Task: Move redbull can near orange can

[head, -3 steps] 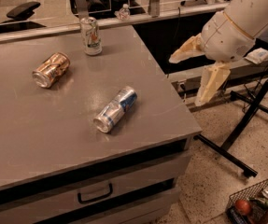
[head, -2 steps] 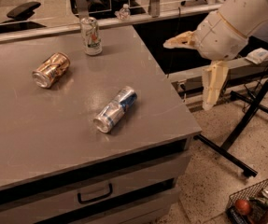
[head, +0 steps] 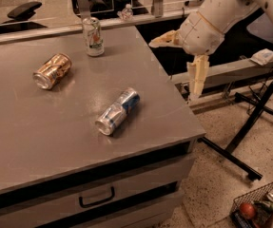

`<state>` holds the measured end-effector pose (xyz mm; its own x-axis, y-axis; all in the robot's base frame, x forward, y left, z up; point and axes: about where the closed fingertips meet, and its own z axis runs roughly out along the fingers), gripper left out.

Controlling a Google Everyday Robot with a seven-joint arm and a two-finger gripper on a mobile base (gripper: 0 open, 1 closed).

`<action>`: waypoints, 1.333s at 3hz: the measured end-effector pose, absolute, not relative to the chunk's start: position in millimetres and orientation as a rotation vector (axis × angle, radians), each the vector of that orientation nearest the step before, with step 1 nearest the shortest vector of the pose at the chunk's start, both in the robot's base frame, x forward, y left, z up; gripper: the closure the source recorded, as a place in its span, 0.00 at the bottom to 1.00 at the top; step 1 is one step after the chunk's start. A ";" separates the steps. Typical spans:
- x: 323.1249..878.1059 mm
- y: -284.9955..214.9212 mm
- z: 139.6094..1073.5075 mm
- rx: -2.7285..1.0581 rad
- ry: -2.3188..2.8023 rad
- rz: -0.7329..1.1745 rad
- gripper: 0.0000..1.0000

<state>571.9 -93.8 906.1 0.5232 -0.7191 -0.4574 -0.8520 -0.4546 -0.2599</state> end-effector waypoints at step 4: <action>574.4 10.5 864.0 -2.468 1.149 0.609 0.00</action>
Offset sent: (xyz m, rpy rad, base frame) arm -0.0016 0.0710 -0.0337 -0.0995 0.2160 0.0891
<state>574.4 10.5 864.0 0.5785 -0.6314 -0.5164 -0.7817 -0.6099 -0.1300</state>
